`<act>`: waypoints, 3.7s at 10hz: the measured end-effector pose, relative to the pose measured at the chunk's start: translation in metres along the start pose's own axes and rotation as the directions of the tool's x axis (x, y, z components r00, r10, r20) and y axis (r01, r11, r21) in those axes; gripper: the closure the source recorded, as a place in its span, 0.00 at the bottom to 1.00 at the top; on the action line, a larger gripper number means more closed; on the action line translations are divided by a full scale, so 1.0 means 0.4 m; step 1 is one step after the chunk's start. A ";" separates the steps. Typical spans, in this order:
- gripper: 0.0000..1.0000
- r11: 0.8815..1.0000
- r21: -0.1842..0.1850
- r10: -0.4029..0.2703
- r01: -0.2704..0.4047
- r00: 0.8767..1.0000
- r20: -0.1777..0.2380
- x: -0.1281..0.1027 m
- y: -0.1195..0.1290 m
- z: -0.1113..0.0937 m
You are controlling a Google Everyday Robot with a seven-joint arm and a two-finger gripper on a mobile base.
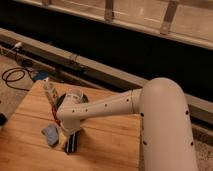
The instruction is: Place the eraser on the white sponge
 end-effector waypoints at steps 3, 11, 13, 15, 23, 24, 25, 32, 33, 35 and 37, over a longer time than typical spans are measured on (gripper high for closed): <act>0.74 1.000 0.007 0.000 0.000 1.000 0.002 0.001 -0.006 -0.005; 1.00 0.999 -0.003 -0.046 0.046 0.996 0.079 0.053 -0.050 -0.095; 1.00 0.996 -0.011 -0.090 0.093 0.985 0.144 0.080 -0.082 -0.149; 1.00 0.987 -0.009 -0.158 0.162 0.972 0.173 0.087 -0.091 -0.177; 1.00 0.880 0.094 -0.475 0.466 0.870 0.135 0.038 0.029 -0.217; 1.00 0.871 0.100 -0.490 0.480 0.862 0.130 0.034 0.039 -0.223; 1.00 0.856 0.103 -0.516 0.506 0.848 0.120 0.026 0.061 -0.225; 1.00 0.740 0.066 -0.672 0.670 0.739 0.042 -0.099 0.195 -0.153; 1.00 0.726 0.054 -0.687 0.685 0.726 0.029 -0.123 0.207 -0.133; 1.00 0.717 0.045 -0.697 0.696 0.717 0.019 -0.155 0.207 -0.115; 1.00 0.717 0.050 -0.697 0.696 0.716 0.022 -0.180 0.194 -0.119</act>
